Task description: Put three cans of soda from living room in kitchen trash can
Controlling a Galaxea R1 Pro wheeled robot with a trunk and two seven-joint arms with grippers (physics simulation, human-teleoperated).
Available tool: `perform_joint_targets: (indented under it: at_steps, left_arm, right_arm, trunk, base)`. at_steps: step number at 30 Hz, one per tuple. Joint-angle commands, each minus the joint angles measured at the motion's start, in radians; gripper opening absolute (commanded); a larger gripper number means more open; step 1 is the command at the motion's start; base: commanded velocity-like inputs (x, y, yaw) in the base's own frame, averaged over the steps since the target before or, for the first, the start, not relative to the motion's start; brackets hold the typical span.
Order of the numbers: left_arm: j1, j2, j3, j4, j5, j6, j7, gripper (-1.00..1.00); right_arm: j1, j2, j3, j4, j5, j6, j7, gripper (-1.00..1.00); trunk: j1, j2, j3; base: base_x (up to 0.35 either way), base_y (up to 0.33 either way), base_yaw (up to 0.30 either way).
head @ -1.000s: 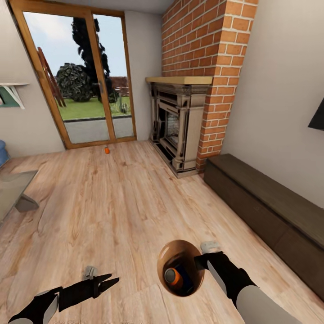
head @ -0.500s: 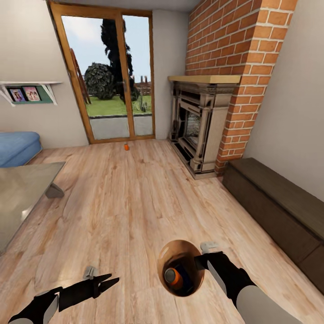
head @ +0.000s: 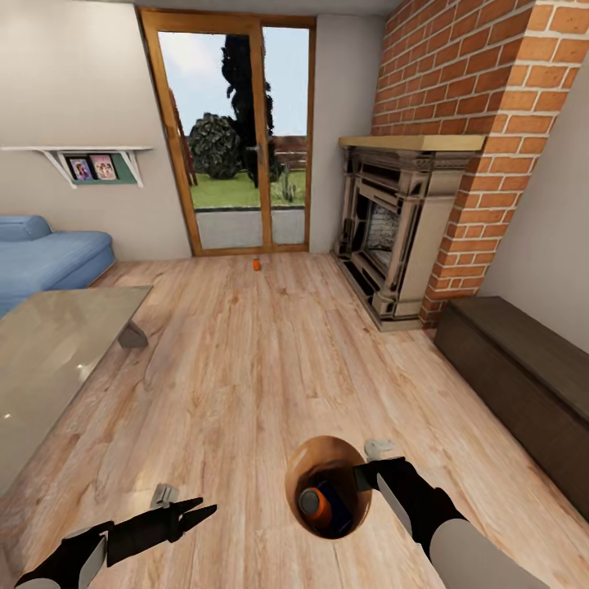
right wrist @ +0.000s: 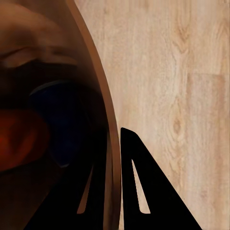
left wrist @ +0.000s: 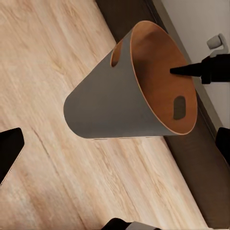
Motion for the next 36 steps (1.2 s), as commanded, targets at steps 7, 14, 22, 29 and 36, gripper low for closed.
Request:
perform_joint_targets:
  at_steps: [7,14,22,29,36]
  left_arm:
    - [0.000,0.002,0.000,0.000,0.000,0.002,0.000,1.00]
    - [0.000,0.004,0.000,0.000,0.000,0.002,0.000,1.00]
    - [0.000,0.005,0.000,0.000,0.000,0.001,0.000,1.00]
    - [0.000,0.005,0.000,0.000,0.000,0.001,0.000,1.00]
    - [0.000,0.005,0.000,-0.001,0.000,0.001,0.000,1.00]
  right_arm:
    - [0.000,0.000,-0.001,-0.001,-0.006,0.000,0.006,-1.00]
    - [0.000,0.000,-0.001,-0.001,-0.006,0.000,0.006,-1.00]
    - [0.000,0.000,-0.001,-0.001,-0.006,0.000,0.006,-1.00]
    - [0.000,0.000,-0.001,-0.001,-0.006,0.000,0.006,-1.00]
    - [0.000,0.000,-0.001,-0.001,-0.006,0.000,0.006,-1.00]
  trunk:
    - [0.000,0.000,0.000]
    - [0.000,0.000,0.000]
    - [0.000,0.000,0.000]
    - [0.000,0.000,0.000]
    - [0.000,0.000,0.000]
  base:
    - [0.310,0.000,0.015]
    - [0.343,0.028,0.002]
    - [0.346,0.098,0.000]
    - [0.346,0.106,0.000]
    - [0.346,0.106,0.000]
